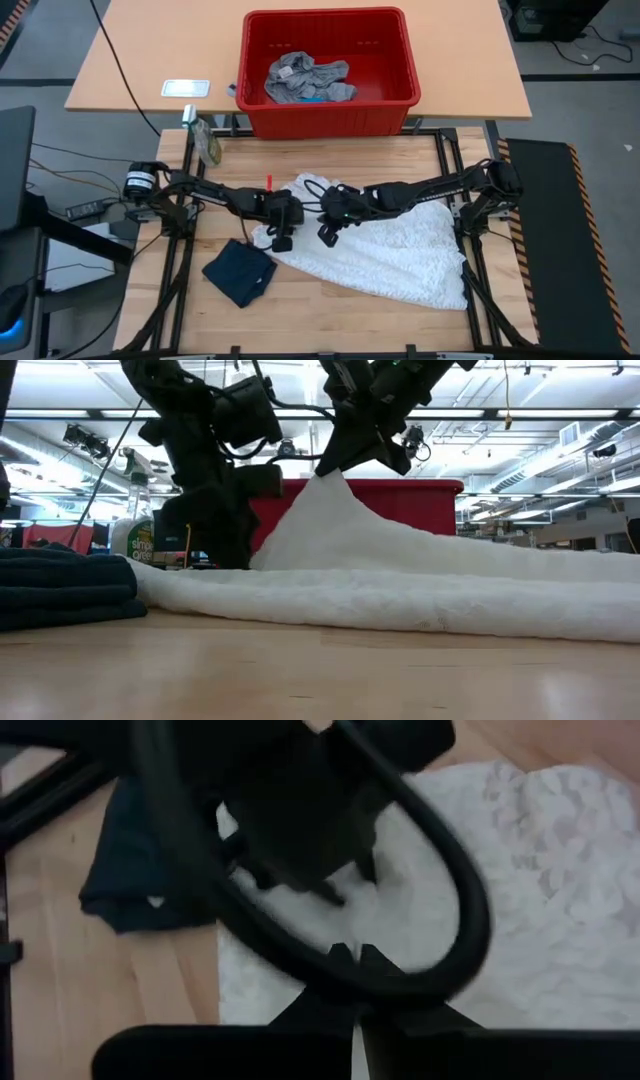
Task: Fold laundry
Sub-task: Fold the white dress
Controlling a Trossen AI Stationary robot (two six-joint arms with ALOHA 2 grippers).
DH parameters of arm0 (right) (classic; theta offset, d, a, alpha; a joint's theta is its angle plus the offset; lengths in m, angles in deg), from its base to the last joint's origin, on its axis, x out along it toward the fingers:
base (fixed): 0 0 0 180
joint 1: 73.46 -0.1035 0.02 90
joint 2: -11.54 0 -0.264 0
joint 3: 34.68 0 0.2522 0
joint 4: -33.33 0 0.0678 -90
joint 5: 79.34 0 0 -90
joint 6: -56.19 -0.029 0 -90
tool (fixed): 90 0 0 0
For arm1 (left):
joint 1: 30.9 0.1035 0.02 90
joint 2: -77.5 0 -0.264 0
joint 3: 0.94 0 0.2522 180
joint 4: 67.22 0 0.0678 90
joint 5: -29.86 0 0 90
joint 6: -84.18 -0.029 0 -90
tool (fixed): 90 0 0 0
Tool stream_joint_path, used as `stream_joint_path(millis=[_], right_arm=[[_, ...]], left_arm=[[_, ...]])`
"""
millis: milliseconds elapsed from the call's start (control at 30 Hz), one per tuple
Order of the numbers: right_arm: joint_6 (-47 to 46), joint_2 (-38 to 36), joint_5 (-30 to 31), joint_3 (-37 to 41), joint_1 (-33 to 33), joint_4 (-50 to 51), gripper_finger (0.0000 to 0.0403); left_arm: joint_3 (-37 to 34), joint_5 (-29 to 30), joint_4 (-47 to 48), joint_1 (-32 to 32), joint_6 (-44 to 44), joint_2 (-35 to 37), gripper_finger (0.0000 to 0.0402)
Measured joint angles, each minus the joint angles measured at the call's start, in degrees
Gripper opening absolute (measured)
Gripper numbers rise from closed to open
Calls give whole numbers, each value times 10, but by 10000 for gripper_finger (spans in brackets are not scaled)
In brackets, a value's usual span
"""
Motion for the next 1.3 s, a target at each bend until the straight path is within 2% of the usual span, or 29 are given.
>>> stream_joint_path(millis=[100, 133, 333, 533, 667, 867, 967, 1067, 1167, 1300], right_arm=[[1, 0, -10, 0, 2, 15, 9], [1, 0, -13, 0, 2, 20, 9], [-18, 1, -69, 10, -12, 27, 9], [-71, 2, -82, 11, -43, 28, 8], [-98, 10, -61, 12, -63, 26, 8], [-173, 60, -78, 23, -90, -42, 12], [-209, 90, -94, 23, -102, -90, 37], [-243, 106, -98, 23, -106, -90, 78], [-285, 103, -96, 23, -106, -66, 120], [-346, 76, -55, 23, -106, -1, 152]], left_arm=[[0, 3, 1, -2, 1, 6, 33], [0, 2, 5, -3, 0, 11, 17], [0, -28, 59, -5, 4, 69, 4], [1, -87, 126, -11, 13, 140, 4], [-12, -136, 117, -21, 12, 127, 4], [-31, -143, 127, -58, 27, 111, 19], [-29, -143, 131, -71, 37, 112, 29], [-25, -143, 139, -81, 38, 113, 41], [-22, -143, 143, -88, 37, 113, 62], [-22, -143, 145, -83, 46, 121, 100]])
